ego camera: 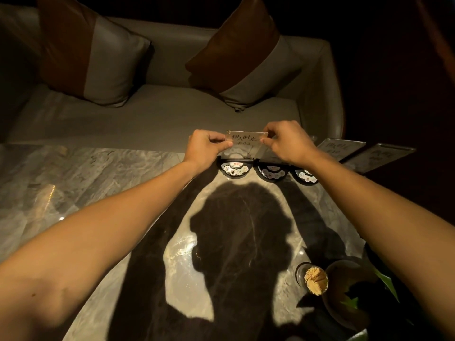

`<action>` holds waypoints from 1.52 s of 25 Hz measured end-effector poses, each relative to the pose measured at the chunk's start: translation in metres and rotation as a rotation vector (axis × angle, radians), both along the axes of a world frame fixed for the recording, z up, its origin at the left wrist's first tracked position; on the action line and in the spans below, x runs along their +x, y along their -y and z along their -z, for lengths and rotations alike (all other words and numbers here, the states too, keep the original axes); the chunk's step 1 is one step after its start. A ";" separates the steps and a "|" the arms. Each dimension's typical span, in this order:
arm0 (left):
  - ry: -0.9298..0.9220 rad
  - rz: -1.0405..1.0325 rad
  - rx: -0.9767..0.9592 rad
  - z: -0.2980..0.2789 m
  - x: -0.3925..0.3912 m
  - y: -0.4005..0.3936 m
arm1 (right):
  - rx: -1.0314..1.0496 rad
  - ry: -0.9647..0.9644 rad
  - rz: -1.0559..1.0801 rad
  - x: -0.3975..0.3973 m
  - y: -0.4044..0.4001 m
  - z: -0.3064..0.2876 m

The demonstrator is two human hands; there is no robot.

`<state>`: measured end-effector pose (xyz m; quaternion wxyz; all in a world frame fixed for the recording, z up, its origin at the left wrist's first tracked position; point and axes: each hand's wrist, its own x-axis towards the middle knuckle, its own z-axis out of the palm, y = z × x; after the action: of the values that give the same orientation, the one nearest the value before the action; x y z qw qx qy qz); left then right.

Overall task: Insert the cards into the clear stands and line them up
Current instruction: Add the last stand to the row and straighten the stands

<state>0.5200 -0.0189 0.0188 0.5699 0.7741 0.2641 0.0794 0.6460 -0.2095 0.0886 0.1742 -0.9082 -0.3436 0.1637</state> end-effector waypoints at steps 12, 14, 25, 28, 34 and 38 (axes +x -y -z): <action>-0.148 0.201 0.176 -0.024 0.002 -0.005 | -0.056 -0.001 -0.040 -0.001 -0.001 -0.013; -0.197 0.272 0.187 -0.032 0.004 -0.006 | -0.039 0.002 -0.034 0.000 0.008 -0.021; -0.190 0.463 0.432 -0.084 0.052 0.035 | -0.119 0.127 0.101 0.055 0.146 -0.055; -0.241 0.494 0.530 -0.080 0.058 0.038 | -0.233 0.185 0.014 0.061 0.147 -0.047; -0.184 0.442 0.495 -0.072 0.059 0.035 | -0.204 0.215 -0.017 0.058 0.143 -0.040; -0.167 0.478 0.474 -0.072 0.060 0.033 | -0.199 0.180 0.008 0.058 0.143 -0.039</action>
<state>0.5799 -0.0514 0.0908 0.3533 0.9287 0.0952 -0.0608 0.7036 -0.3521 0.1274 0.0523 -0.9333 -0.3364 0.1143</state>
